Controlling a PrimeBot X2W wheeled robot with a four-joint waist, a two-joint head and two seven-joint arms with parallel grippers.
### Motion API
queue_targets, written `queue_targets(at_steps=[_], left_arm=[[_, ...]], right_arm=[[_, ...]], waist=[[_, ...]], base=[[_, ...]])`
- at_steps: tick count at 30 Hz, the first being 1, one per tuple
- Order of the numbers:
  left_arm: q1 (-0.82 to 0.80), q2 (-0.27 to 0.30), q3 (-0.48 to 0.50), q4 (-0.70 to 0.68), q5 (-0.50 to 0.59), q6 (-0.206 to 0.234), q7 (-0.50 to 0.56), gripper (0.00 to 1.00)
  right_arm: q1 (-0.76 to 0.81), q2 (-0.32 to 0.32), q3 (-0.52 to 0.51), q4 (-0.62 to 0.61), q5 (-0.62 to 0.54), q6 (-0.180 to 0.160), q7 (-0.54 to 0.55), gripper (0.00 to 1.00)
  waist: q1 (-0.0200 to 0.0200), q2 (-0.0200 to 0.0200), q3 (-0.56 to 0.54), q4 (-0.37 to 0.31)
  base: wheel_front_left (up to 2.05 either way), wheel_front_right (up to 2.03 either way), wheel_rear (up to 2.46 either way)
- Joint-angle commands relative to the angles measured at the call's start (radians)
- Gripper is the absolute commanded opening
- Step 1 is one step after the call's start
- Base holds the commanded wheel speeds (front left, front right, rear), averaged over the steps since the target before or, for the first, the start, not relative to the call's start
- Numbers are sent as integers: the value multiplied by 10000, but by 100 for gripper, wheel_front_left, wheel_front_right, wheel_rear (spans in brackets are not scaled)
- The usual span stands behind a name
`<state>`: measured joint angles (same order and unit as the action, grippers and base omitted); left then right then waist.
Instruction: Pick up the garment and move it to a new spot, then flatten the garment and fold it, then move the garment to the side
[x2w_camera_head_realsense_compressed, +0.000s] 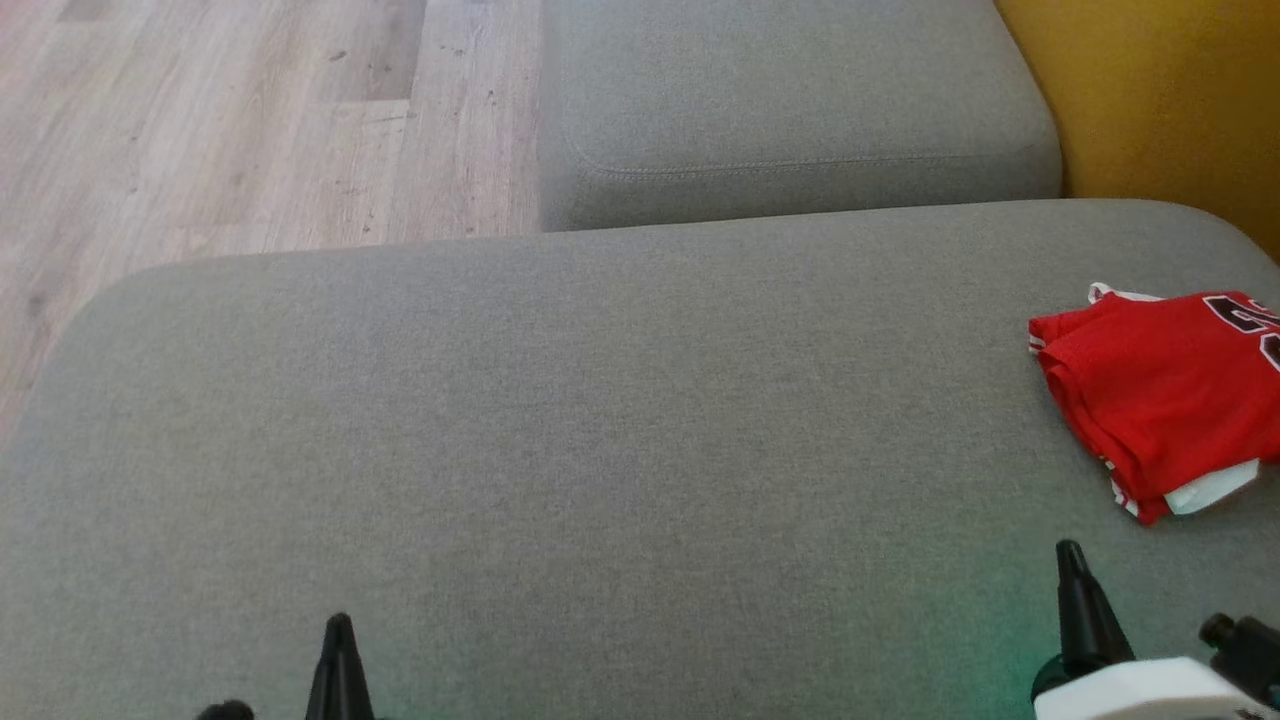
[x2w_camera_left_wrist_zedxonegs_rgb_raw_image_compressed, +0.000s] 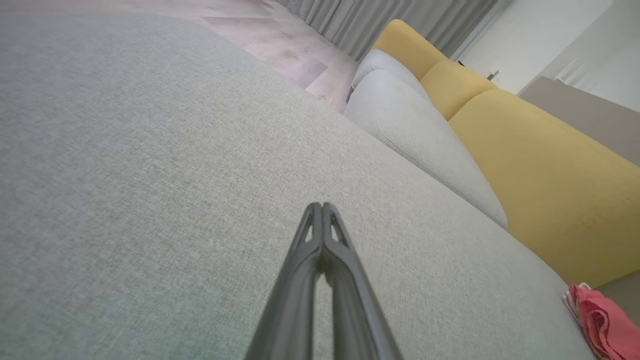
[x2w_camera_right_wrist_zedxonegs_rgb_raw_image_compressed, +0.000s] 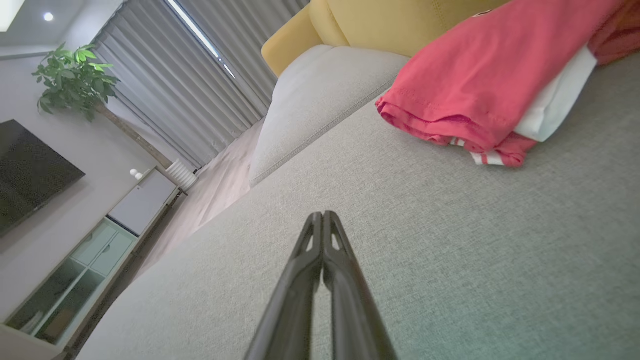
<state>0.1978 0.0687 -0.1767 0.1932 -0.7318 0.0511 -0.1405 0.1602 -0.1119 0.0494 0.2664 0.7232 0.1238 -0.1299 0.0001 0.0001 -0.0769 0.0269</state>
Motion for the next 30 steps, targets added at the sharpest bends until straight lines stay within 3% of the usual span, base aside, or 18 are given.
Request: queue_targets(at_steps=[1,30], left_arm=[[-596,123,285,-240,-280,-118,54,0],[-1518,151,1083,36,-3691,-767,839,0]], right_arm=[[-612,-70,-47,-297,287,28,55,0],[-1390,101,-526,-274,3665,44,861,0]], waist=[[0,-1,13,-4],[0,-1,314,-105]], base=[[0,0,0],[0,0,0]])
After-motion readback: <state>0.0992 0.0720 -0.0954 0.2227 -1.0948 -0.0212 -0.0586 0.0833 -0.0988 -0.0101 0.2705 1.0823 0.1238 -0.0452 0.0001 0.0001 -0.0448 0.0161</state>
